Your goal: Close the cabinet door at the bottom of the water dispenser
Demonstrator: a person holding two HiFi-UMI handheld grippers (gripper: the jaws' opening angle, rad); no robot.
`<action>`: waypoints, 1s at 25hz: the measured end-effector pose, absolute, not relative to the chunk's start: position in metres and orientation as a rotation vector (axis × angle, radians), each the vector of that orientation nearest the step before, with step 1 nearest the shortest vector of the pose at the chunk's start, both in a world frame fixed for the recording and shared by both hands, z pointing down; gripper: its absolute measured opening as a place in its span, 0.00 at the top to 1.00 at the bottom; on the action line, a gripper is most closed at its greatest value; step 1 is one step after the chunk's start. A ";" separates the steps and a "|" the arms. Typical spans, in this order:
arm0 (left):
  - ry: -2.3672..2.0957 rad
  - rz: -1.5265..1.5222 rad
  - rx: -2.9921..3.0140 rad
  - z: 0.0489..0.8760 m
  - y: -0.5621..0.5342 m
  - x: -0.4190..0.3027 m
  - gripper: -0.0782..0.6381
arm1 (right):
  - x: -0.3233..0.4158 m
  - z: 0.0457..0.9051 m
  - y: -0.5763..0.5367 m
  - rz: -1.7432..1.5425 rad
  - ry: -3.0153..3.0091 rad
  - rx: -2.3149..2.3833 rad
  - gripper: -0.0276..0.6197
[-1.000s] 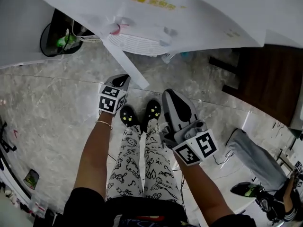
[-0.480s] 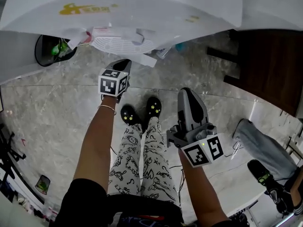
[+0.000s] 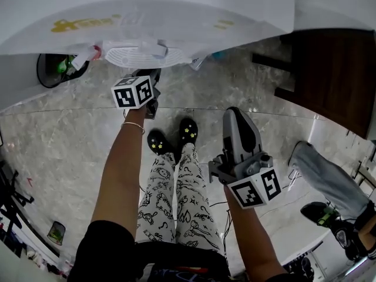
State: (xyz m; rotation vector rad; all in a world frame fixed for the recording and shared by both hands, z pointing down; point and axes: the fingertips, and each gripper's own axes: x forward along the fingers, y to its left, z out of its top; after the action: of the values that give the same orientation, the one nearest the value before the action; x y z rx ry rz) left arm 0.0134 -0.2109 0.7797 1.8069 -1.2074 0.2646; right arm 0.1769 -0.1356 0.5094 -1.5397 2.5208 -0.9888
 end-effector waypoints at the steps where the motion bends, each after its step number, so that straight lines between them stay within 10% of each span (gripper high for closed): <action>1: -1.209 0.238 1.803 0.777 -0.211 0.014 0.90 | 0.176 0.509 -0.136 -0.989 2.523 -1.536 0.93; 25: -1.433 0.020 2.038 0.491 -0.025 -0.029 0.90 | 0.110 0.389 -0.052 -0.832 2.757 -1.180 0.93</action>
State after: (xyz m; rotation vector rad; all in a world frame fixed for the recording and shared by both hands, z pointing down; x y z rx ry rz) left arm -0.0294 -0.0248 0.4909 2.0382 -1.4332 0.0200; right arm 0.1100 -0.0521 0.3891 -1.1803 2.7570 -0.8322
